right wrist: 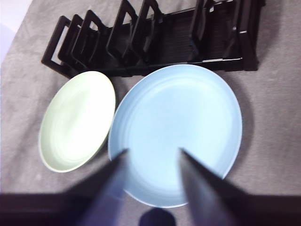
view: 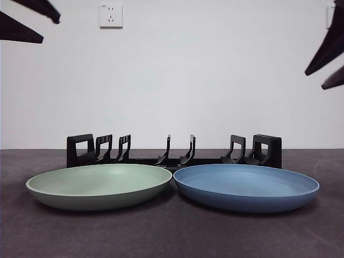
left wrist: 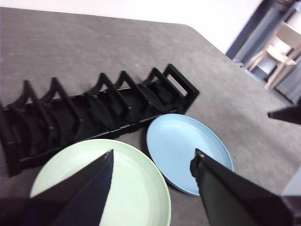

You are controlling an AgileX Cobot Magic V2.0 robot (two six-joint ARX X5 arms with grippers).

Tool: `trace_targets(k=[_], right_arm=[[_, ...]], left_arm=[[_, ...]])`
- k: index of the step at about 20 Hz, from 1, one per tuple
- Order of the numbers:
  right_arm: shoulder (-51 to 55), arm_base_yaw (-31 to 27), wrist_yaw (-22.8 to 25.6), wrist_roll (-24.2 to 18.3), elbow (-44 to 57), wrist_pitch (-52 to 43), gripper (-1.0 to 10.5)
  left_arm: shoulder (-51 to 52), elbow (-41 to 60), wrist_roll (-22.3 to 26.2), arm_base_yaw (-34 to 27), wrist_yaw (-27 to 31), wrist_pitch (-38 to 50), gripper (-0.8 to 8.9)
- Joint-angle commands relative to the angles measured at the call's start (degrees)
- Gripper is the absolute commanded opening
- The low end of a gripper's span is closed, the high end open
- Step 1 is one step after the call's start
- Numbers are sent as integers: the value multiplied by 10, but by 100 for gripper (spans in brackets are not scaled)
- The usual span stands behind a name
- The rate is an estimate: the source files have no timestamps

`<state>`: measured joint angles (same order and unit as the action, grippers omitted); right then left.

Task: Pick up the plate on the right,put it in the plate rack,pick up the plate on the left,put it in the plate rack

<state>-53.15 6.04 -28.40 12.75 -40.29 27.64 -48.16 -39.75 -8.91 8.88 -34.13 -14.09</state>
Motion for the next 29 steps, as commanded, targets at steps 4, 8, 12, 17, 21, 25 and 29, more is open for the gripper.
trace_targets(k=[4, 8, 12, 17, 21, 25, 29], right_arm=[[-38, 0, 5, -7, -3, -1, 311], [-116, 0, 34, -9, -4, -4, 311], [-196, 0, 35, -13, -4, -37, 295], [-278, 0, 35, -13, -4, -79, 244], [-323, 0, 36, -12, -4, -112, 236], [-363, -1, 61, -12, -4, -123, 140], [-357, -1, 63, 1, -4, -123, -13]], left_arm=[[-1, -1, 65, 71, 32, -10, 291], [-6, -44, 161, 152, 128, -87, 290], [-18, -110, 248, 235, 204, -135, 289], [-32, -139, 262, 316, 267, -135, 288], [-48, -139, 268, 362, 289, -135, 288], [-74, -139, 268, 395, 305, -134, 288], [-110, -139, 293, 421, 313, -136, 288]])
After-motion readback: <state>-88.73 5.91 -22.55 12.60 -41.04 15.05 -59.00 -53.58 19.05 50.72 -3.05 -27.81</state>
